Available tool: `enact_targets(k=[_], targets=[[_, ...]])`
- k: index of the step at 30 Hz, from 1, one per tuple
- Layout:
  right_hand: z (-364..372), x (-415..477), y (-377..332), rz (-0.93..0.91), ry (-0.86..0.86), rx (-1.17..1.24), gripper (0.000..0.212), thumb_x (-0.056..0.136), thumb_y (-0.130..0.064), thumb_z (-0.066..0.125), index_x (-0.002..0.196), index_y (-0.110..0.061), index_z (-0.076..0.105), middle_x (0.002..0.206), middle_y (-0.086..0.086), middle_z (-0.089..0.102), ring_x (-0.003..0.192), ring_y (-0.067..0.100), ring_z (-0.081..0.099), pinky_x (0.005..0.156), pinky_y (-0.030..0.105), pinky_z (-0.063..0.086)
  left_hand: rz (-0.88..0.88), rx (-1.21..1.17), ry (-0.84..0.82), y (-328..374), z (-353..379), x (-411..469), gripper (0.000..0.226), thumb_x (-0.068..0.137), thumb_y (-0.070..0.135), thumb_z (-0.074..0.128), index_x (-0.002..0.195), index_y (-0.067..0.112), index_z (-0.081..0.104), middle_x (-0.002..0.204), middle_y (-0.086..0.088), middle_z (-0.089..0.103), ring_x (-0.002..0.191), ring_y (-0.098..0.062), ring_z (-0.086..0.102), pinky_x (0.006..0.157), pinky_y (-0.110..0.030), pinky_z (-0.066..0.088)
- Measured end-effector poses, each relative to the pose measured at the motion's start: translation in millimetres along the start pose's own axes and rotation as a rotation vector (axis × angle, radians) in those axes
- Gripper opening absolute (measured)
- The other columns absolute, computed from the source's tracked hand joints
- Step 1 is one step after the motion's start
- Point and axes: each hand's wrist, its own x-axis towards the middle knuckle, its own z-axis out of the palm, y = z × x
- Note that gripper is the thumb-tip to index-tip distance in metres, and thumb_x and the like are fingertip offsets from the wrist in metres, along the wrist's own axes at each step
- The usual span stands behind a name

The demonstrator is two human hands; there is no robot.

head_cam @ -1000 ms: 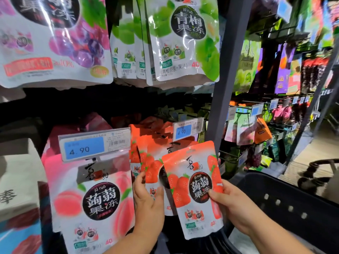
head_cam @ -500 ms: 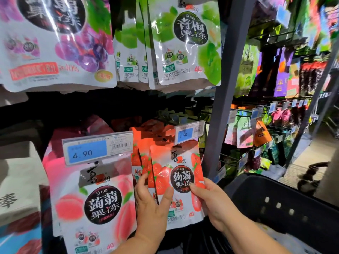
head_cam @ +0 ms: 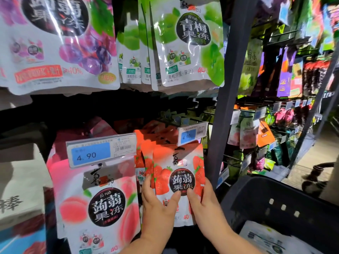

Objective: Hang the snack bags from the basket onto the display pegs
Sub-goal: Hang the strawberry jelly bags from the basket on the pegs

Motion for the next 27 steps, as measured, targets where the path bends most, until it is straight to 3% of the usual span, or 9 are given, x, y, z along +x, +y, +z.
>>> enact_targets(k=[3, 5, 8, 11, 13, 17, 19, 21, 27], targets=[[1.9, -4.1, 12.3, 0.055, -0.076, 0.073, 0.095, 0.07, -0.056, 0.06, 0.151, -0.049, 0.009, 0.147, -0.012, 0.043, 0.131, 0.009, 0.046, 0.11, 0.039, 0.04, 0.011, 0.003, 0.011, -2.4, -0.8, -0.8, 0.093, 0.079, 0.022, 0.078, 0.15, 0.024, 0.018, 0.155, -0.002, 0.023, 0.134, -0.009, 0.029, 0.107, -0.023, 0.024], [1.9, -3.0, 14.8, 0.091, -0.122, 0.116, 0.1, 0.077, -0.049, 0.062, 0.152, -0.049, -0.004, 0.153, -0.01, 0.032, 0.135, 0.007, 0.038, 0.113, 0.032, 0.032, 0.013, -0.01, 0.016, -1.2, -1.6, -2.6, 0.092, 0.08, 0.025, 0.077, 0.149, 0.031, 0.016, 0.155, 0.001, 0.023, 0.136, -0.011, 0.03, 0.108, -0.023, 0.024], [3.2, 0.6, 13.0, 0.042, -0.151, 0.136, 0.089, 0.097, -0.036, 0.058, 0.141, -0.056, -0.017, 0.155, -0.016, 0.017, 0.137, -0.001, 0.023, 0.112, 0.023, 0.021, 0.092, -0.005, 0.033, 4.0, -2.4, -2.7, 0.092, 0.081, 0.034, 0.074, 0.135, 0.062, 0.005, 0.149, 0.021, 0.014, 0.131, 0.009, 0.021, 0.108, -0.021, 0.019], [9.6, 4.6, 9.3, 0.001, -0.143, 0.047, 0.082, 0.101, -0.032, 0.05, 0.138, -0.056, -0.019, 0.153, -0.023, 0.006, 0.129, -0.021, 0.013, 0.102, 0.003, 0.013, 0.17, 0.136, -0.014, 4.2, -5.4, 1.9, 0.101, 0.089, 0.033, 0.066, 0.122, 0.08, -0.017, 0.144, 0.045, -0.017, 0.121, 0.036, -0.011, 0.11, -0.022, 0.014], [15.5, 10.1, 12.0, -0.06, -0.143, -0.026, 0.079, 0.103, -0.03, 0.047, 0.142, -0.054, -0.017, 0.159, -0.022, -0.001, 0.124, -0.034, 0.001, 0.094, -0.008, 0.008, 0.185, 0.203, -0.037, 1.4, -6.9, 5.0, 0.097, 0.092, 0.036, 0.061, 0.122, 0.079, -0.021, 0.139, 0.049, -0.029, 0.124, 0.031, -0.021, 0.113, -0.026, 0.013], [20.1, 24.2, 10.5, -0.045, -0.2, -0.021, 0.072, 0.104, -0.032, 0.043, 0.138, -0.058, -0.014, 0.163, -0.017, -0.01, 0.141, -0.01, -0.002, 0.11, 0.014, 0.009, 0.214, 0.207, -0.018, -4.6, -5.1, 11.2, 0.087, 0.096, 0.029, 0.056, 0.136, 0.072, -0.009, 0.143, 0.044, -0.031, 0.142, 0.009, -0.013, 0.112, -0.023, 0.02], [22.1, 31.4, 10.5, -0.053, -0.199, -0.026, 0.071, 0.104, -0.033, 0.044, 0.136, -0.06, -0.014, 0.164, -0.014, -0.01, 0.145, -0.004, -0.003, 0.113, 0.018, 0.008, 0.165, 0.2, -0.023, -4.0, -3.2, 14.5, 0.079, 0.098, 0.029, 0.053, 0.139, 0.063, -0.005, 0.143, 0.04, -0.032, 0.144, 0.004, -0.009, 0.107, -0.016, 0.022], [23.7, 36.9, 8.4, -0.072, -0.196, -0.052, 0.071, 0.104, -0.031, 0.044, 0.135, -0.057, -0.014, 0.164, -0.011, -0.009, 0.146, -0.003, -0.004, 0.113, 0.017, 0.006, 0.141, 0.206, -0.006, -1.9, -1.1, 18.8, 0.074, 0.099, 0.03, 0.052, 0.14, 0.059, -0.002, 0.144, 0.036, -0.03, 0.147, -0.001, -0.006, 0.108, -0.018, 0.02], [28.4, 61.6, 4.7, -0.003, -0.274, -0.067, 0.072, 0.104, -0.03, 0.046, 0.157, -0.025, -0.003, 0.165, -0.007, -0.001, 0.151, 0.005, 0.0, 0.115, 0.018, 0.003, 0.102, 0.192, 0.059, 1.3, 3.2, 34.0, 0.075, 0.098, 0.024, 0.053, 0.138, 0.06, 0.002, 0.15, 0.026, -0.019, 0.151, -0.016, 0.005, 0.116, -0.034, 0.022]])
